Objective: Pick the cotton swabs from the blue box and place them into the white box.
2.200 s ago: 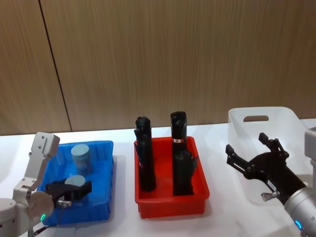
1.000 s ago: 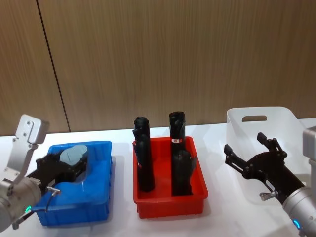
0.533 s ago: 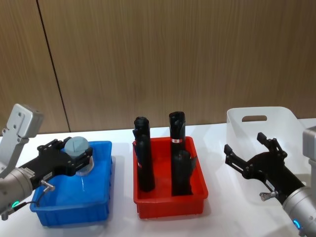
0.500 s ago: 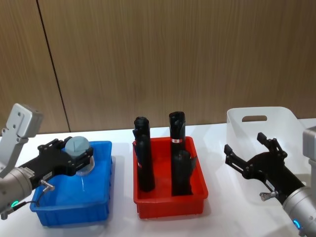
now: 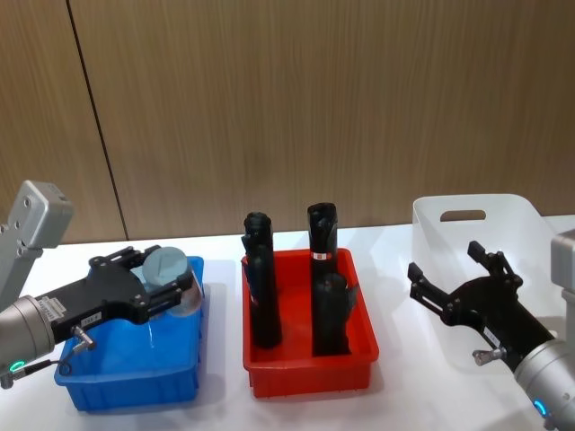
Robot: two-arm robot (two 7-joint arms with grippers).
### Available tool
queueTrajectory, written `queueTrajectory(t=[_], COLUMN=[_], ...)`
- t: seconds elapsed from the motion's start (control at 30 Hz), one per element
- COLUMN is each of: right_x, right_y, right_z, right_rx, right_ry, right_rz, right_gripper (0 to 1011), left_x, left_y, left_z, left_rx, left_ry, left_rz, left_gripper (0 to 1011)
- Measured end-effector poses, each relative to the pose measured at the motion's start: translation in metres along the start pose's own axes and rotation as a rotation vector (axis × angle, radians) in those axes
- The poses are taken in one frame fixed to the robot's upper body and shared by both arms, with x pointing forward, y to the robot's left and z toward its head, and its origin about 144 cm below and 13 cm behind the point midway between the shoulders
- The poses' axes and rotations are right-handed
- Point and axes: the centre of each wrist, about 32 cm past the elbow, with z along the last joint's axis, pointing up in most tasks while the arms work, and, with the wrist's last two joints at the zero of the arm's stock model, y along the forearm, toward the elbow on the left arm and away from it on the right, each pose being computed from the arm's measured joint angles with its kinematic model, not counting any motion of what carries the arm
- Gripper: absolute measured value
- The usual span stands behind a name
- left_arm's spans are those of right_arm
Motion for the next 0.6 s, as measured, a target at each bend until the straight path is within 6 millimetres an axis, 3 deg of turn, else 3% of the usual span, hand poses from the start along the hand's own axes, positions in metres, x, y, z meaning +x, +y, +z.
queueTrajectory(t=[0.6], right_x=[0.0], right_y=[0.0], right_z=[0.0], right_rx=[0.0], right_ry=[0.0], right_rz=[0.0], right_gripper=[1002], left_x=[0.021], left_y=[-0.014], left_z=[-0.003], left_rx=[-0.06], left_ry=[-0.02], left_rz=[-0.283], left_gripper=[671])
